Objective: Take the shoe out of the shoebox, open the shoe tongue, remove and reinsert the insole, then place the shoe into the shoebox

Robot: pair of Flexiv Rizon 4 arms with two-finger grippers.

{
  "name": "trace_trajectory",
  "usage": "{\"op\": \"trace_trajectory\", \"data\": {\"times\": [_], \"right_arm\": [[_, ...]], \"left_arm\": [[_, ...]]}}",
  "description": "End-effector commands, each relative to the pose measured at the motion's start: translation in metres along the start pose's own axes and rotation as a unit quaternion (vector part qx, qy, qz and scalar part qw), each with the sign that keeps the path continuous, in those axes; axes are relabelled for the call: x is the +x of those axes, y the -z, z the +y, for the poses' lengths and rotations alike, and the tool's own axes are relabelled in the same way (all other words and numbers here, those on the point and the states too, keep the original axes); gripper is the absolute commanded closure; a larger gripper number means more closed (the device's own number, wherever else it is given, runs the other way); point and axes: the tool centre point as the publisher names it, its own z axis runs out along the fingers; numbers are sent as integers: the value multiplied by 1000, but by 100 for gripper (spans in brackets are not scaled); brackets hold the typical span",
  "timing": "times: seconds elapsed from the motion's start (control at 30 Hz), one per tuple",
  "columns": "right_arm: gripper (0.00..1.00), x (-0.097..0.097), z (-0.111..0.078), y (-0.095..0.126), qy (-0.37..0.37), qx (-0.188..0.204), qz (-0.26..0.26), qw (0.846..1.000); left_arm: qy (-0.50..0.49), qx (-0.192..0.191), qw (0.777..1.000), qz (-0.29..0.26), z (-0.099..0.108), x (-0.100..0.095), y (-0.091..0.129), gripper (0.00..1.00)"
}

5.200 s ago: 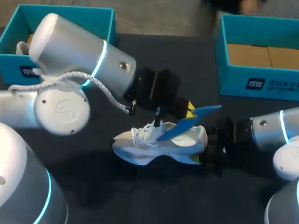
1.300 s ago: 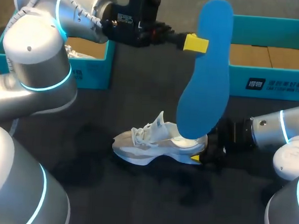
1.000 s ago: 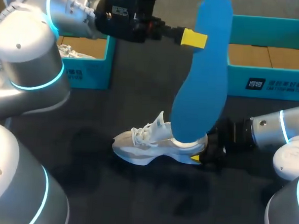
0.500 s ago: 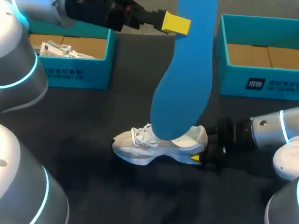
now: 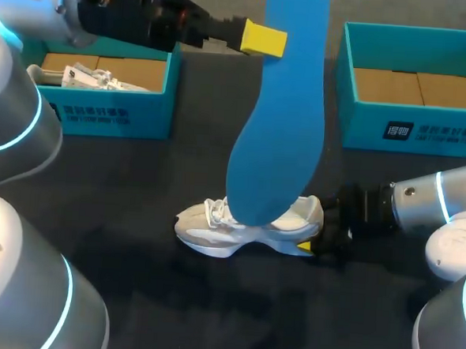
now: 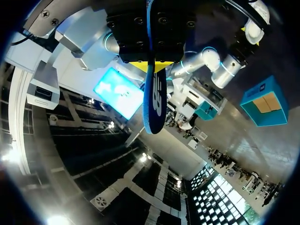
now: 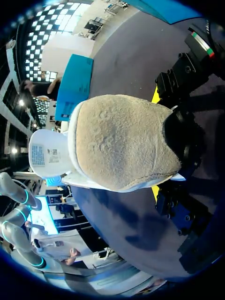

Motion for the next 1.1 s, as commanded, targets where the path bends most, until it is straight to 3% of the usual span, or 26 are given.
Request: {"op": "trace_trajectory", "data": {"times": [0.03,0.87,1.0,1.07,1.1], "right_arm": [[100,0,1,0,0,3,-1,1000],[100,0,1,0,0,3,-1,1000],[77,0,1,0,0,3,-1,1000],[56,0,1,0,0,3,-1,1000],[36,0,1,0,0,3,-1,1000]], "left_arm": [[-3,4,1000,0,3,0,-2,100],[-3,4,1000,0,3,0,-2,100],[-3,4,1000,0,3,0,-2,100],[-3,4,1000,0,3,0,-2,100],[-3,4,1000,0,3,0,-2,100]]}}
